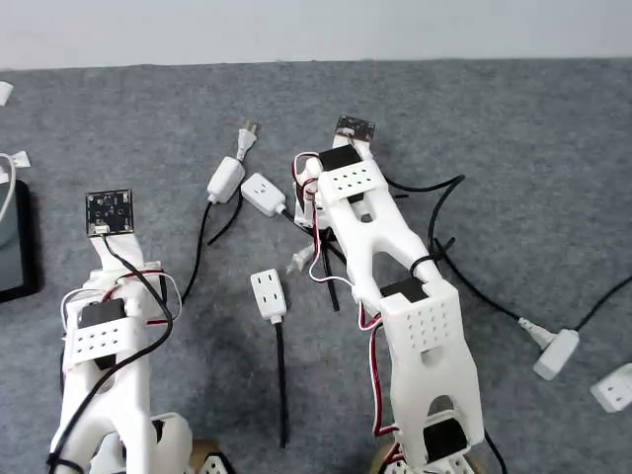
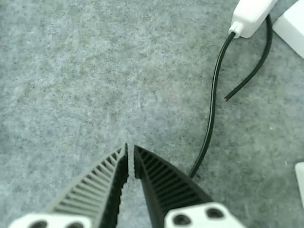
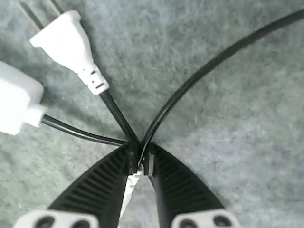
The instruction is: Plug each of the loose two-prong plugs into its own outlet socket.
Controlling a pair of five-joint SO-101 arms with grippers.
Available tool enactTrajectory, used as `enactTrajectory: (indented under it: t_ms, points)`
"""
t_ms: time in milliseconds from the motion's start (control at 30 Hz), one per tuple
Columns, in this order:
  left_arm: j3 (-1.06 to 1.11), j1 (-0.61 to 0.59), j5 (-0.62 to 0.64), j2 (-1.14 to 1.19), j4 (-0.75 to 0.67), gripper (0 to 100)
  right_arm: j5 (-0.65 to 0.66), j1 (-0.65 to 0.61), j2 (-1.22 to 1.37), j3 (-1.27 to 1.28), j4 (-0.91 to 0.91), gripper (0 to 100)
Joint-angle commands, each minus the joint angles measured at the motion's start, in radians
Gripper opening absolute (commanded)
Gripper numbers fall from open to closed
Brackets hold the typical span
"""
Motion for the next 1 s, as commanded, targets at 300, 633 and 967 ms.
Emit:
enactTrajectory:
  t_ms: [300, 633, 967]
  points:
    - [-0.036, 0.008, -0.006, -0.018, -0.026, 2, 0.265, 0.042, -0.168, -0.060, 0.176, 0.8]
    - [-0.036, 0.008, -0.006, -0.018, -0.028, 2, 0.925, 0.136, -0.323, 0.173, 0.400, 0.8]
    - [-0.036, 0.009, -0.006, -0.017, -0.029, 2, 1.043, 0.317, -0.323, 0.273, 0.309, 5.6]
